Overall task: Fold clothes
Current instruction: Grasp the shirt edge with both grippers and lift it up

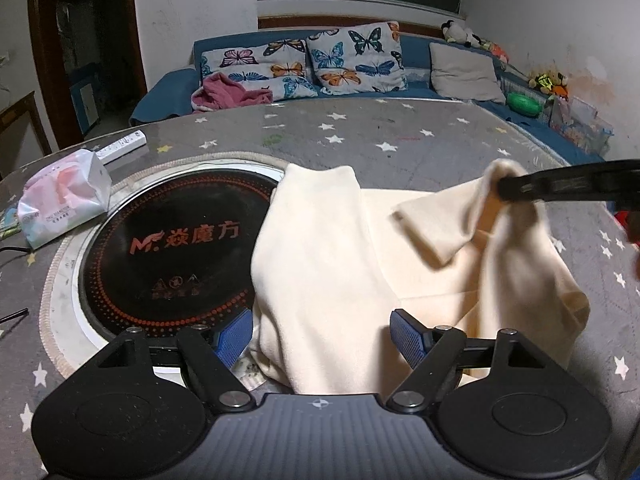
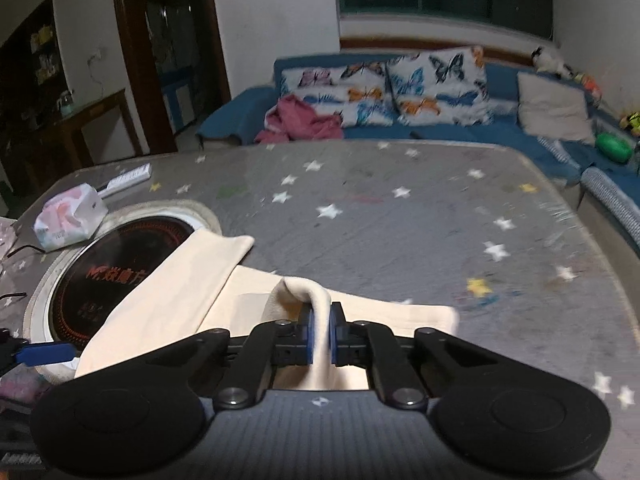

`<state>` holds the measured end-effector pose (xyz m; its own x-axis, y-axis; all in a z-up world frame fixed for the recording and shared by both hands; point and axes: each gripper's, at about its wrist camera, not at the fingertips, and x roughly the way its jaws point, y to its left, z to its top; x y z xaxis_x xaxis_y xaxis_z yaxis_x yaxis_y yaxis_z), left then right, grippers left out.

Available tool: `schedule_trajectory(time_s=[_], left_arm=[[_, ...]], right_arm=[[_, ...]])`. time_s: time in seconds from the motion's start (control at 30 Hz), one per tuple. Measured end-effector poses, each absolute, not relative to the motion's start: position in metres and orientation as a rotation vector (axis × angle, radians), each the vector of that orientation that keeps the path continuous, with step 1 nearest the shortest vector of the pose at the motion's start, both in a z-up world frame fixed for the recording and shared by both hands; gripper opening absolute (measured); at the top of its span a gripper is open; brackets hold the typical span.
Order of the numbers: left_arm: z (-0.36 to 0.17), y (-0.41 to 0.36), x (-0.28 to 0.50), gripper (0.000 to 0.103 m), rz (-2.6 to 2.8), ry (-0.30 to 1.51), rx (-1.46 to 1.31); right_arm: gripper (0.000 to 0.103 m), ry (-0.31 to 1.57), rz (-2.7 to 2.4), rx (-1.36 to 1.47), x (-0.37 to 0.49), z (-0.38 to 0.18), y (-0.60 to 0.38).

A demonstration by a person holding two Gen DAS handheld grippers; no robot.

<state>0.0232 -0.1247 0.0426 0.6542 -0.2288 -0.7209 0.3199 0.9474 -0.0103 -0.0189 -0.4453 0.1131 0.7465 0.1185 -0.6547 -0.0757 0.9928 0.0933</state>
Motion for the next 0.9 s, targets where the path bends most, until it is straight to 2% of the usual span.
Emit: schedule_trajectory(time_s=[0.3, 0.4, 0.53, 0.67, 0.73, 0.87, 0.9], left_arm=[[0.041, -0.133, 0.026, 0.079, -0.309, 0.798, 0.147], [0.043, -0.133, 0.028, 0.08, -0.306, 0.794, 0.151], [0.046, -0.135, 0.031, 0.081, -0.297, 0.79, 0.158], [0.051, -0.138, 0.031, 0.083, -0.292, 0.775, 0.17], [0.053, -0.139, 0.03, 0.084, -0.291, 0.769, 0.171], [0.055, -0.14, 0.026, 0.084, -0.292, 0.769, 0.174], [0.056, -0.141, 0.023, 0.084, -0.302, 0.769, 0.174]], right_arm=[[0.006, 0.591, -0.06, 0.09, -0.103, 0.138, -0.486], [0.007, 0.606, -0.13, 0.138, -0.13, 0.13, -0.5], [0.02, 0.647, -0.206, 0.196, -0.156, 0.115, -0.517], [0.028, 0.647, -0.23, 0.173, -0.164, 0.112, -0.524], [0.041, 0.632, -0.222, 0.139, -0.164, 0.114, -0.524], [0.049, 0.625, -0.212, 0.069, -0.153, 0.116, -0.519], [0.055, 0.64, -0.196, 0.058, -0.147, 0.114, -0.518]])
